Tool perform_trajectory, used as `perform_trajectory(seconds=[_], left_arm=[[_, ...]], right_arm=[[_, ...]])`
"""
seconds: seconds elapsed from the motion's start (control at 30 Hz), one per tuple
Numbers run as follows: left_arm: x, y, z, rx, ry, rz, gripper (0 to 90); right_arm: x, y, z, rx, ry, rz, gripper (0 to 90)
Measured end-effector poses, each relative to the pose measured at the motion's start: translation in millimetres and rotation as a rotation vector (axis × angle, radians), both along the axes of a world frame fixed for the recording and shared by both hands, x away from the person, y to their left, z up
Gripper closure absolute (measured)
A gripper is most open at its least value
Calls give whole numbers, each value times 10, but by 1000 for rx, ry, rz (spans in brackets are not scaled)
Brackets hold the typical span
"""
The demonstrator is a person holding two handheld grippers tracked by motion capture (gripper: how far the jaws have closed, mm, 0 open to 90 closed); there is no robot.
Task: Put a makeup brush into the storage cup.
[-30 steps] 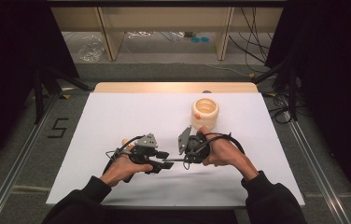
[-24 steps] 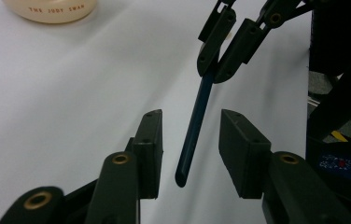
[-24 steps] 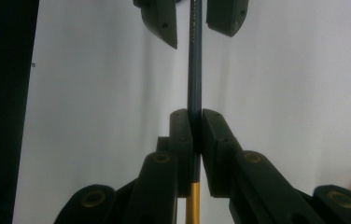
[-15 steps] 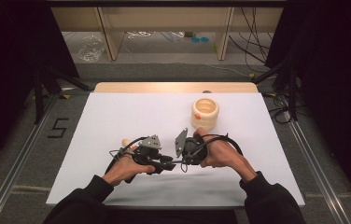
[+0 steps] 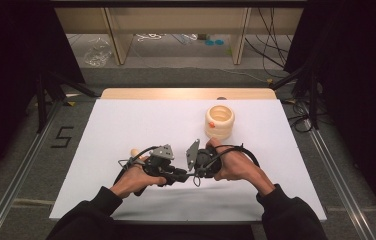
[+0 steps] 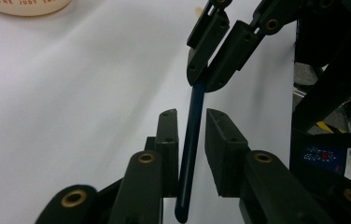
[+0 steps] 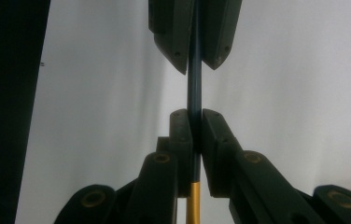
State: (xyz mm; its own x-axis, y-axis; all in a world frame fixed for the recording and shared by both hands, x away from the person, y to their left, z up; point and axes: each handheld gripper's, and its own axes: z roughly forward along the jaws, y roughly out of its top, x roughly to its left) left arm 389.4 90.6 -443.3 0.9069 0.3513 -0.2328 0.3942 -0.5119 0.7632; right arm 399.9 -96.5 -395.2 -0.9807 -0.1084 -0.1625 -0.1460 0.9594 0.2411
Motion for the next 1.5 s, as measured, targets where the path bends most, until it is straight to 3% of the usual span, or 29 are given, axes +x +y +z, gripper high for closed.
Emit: perform_trajectory(seconds=[0.13, 0.6, 0.83, 1.0, 1.03, 1.2, 1.3, 1.33, 1.37, 1.5], left_arm=[[3, -6, -10, -10, 27, 0, 758], [29, -16, 2, -10, 56, -36, 754], [44, -26, 12, 19, 63, -53, 725], [61, -17, 31, 40, 90, -58, 698], [64, -14, 37, 40, 98, -55, 696], [90, -3, 63, 55, 134, -66, 690], [102, -8, 66, 68, 160, -55, 691], [105, -14, 61, 76, 166, -54, 691], [111, -15, 60, 88, 166, -61, 695], [88, -62, 33, 104, 187, -60, 703]], right_arm=[[-5, 5, 5, -6, -2, 6, 833], [-31, 26, -18, -21, -5, 15, 834], [-28, 33, -26, -26, -10, 24, 834], [-33, 34, -29, -29, -7, 20, 834], [-10, 42, -40, -10, -19, 54, 834], [-9, 51, -59, -17, -19, 54, 834], [-39, 60, -66, -40, -4, 20, 834], [-44, 66, -65, -48, -9, 22, 834], [-22, 84, -80, -23, -21, 66, 834], [-24, 92, -90, -28, -20, 67, 834]])
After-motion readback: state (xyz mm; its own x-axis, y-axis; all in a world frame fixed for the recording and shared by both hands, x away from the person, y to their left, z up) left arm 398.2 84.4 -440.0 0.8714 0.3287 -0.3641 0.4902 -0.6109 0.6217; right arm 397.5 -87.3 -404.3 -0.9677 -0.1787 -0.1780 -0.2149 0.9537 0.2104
